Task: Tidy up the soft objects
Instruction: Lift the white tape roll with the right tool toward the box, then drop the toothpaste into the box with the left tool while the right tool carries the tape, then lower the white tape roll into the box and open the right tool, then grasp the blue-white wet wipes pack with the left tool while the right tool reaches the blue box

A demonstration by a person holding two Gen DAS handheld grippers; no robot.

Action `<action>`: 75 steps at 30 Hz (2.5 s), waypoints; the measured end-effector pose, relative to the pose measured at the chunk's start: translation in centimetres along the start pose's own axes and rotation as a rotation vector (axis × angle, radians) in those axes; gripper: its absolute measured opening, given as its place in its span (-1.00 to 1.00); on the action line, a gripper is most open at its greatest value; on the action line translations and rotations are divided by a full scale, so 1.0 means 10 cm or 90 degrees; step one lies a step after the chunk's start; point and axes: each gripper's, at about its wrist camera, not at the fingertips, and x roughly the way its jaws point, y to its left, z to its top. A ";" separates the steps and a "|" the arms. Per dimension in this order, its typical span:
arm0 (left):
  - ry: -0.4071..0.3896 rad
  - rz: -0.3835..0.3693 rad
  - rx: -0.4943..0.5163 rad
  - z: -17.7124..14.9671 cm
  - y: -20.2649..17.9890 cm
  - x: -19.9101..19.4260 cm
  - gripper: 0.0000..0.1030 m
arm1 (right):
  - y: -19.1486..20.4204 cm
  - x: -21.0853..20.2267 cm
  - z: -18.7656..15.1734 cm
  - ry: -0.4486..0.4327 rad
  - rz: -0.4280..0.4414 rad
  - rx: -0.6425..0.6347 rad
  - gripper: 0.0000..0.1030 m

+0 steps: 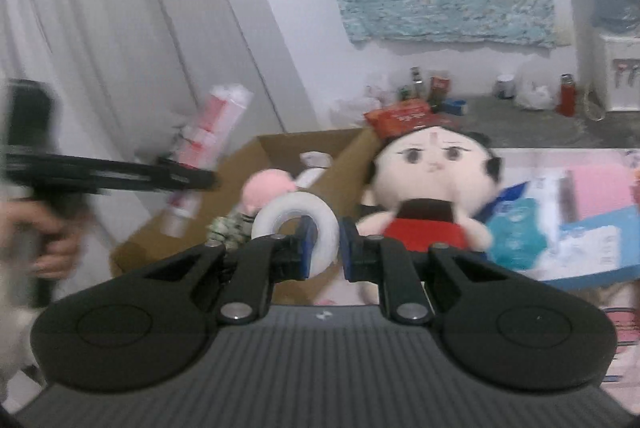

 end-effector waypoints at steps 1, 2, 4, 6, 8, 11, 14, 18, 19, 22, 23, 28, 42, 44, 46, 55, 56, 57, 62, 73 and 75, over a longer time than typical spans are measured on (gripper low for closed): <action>0.028 0.004 -0.007 0.04 0.11 0.23 -0.45 | 0.02 0.04 0.00 0.000 0.003 0.000 -0.75; 0.052 0.005 -0.001 0.04 0.18 0.42 -0.45 | 0.04 0.10 0.02 0.005 0.008 -0.005 -0.75; 0.104 0.010 0.004 0.04 0.28 0.82 -0.45 | 0.06 0.14 0.04 0.007 0.008 -0.003 -0.75; 0.141 -0.014 0.025 0.00 0.32 1.06 -0.44 | 0.08 0.20 0.05 0.012 0.001 0.000 -0.75; 0.164 -0.036 0.014 0.01 0.35 1.25 -0.45 | 0.05 0.26 0.04 0.013 -0.008 0.003 -0.75; 0.183 -0.047 0.019 0.03 0.35 1.50 -0.43 | -0.01 0.34 0.04 0.024 -0.004 0.010 -0.75; 0.209 -0.045 0.021 0.10 0.36 1.80 -0.41 | 0.00 0.41 0.02 0.029 0.003 0.010 -0.75; 0.227 -0.047 0.008 0.12 0.37 2.04 -0.16 | 0.06 0.46 0.06 0.029 0.007 -0.001 -0.74; 0.218 -0.045 0.008 0.14 0.39 2.00 -0.07 | 0.06 0.49 0.08 0.030 0.006 -0.007 -0.74; 0.195 -0.046 -0.010 0.17 0.48 1.75 0.22 | 0.14 0.58 0.19 0.036 0.011 -0.022 -0.74; 0.184 -0.044 -0.021 0.18 0.52 1.61 0.21 | 0.19 0.64 0.24 0.038 0.010 -0.035 -0.74; 0.098 -0.005 -0.066 0.18 0.82 0.72 0.21 | 0.50 1.04 0.49 0.092 0.024 -0.095 -0.74; -0.011 0.004 -0.078 -0.14 1.00 -0.28 0.19 | 1.02 3.10 0.59 0.405 -0.129 -0.212 -0.74; -0.009 0.007 -0.073 -0.18 1.02 -0.25 0.18 | 1.00 3.23 0.51 0.442 -0.154 -0.232 -0.74; -0.008 0.005 -0.078 -0.20 1.06 -0.22 0.19 | 0.97 3.33 0.44 0.468 -0.174 -0.241 -0.74; -0.012 -0.010 -0.087 -0.24 1.11 -0.23 0.20 | 1.05 3.50 0.39 0.509 -0.210 -0.309 -0.45; -0.010 -0.014 -0.086 -0.24 1.10 -0.24 0.20 | 1.07 3.49 0.38 0.512 -0.209 -0.328 -0.37; -0.010 -0.017 -0.086 -0.25 1.09 -0.26 0.21 | 1.08 3.47 0.39 0.511 -0.207 -0.334 -0.37; -0.013 -0.007 -0.095 -0.24 1.07 -0.35 0.21 | 1.08 3.25 0.56 0.480 -0.169 -0.281 -0.37; -0.069 -0.057 -0.012 -0.23 0.19 -0.96 0.24 | 0.42 0.57 1.52 0.171 -0.074 -0.103 -0.35; -0.079 -0.085 0.010 -0.22 -0.10 -1.02 0.30 | 0.19 0.09 1.50 0.137 -0.112 -0.100 -0.29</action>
